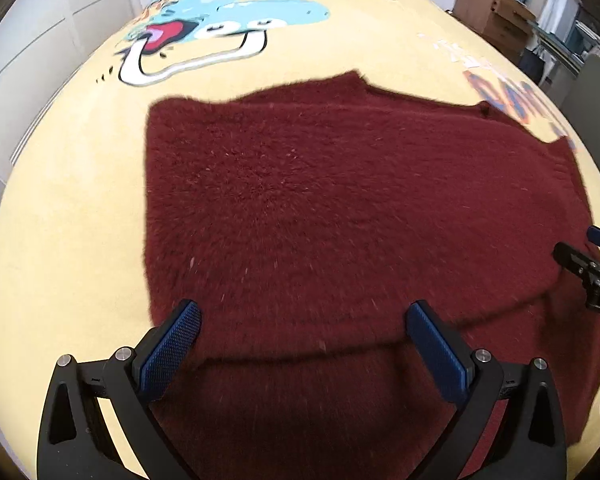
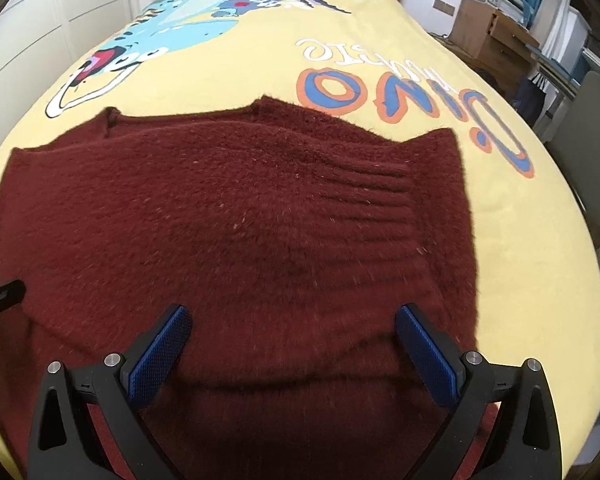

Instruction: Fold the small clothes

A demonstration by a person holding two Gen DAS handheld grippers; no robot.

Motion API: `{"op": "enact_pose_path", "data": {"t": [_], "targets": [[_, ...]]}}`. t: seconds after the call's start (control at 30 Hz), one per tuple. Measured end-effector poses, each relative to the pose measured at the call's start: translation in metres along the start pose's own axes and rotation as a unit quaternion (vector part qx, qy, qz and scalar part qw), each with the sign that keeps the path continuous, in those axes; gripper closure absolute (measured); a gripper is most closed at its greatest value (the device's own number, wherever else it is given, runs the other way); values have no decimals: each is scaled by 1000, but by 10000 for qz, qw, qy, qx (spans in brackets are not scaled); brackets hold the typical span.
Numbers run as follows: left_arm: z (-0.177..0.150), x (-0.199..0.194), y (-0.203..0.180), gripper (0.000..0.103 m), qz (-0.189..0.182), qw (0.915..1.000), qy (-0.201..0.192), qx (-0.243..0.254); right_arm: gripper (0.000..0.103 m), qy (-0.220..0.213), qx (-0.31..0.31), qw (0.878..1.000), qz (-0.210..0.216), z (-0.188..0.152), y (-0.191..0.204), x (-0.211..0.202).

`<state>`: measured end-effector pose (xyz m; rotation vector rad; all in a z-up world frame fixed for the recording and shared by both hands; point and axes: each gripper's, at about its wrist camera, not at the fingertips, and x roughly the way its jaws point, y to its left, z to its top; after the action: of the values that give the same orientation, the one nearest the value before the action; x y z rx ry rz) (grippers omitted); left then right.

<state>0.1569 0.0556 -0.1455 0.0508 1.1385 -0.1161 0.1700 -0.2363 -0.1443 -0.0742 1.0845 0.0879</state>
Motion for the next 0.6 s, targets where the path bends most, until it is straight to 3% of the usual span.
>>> {"op": "enact_pose_path", "data": {"t": [0.33,0.6], "targets": [[-43,-77,0,1,-259,9996,35,46,1,27,233,9997,59,-33,-20,-72],[-91,-83,8,1,-285,9981,526,-163,1,150,332,9993,8,-89,-42,-108]]}}
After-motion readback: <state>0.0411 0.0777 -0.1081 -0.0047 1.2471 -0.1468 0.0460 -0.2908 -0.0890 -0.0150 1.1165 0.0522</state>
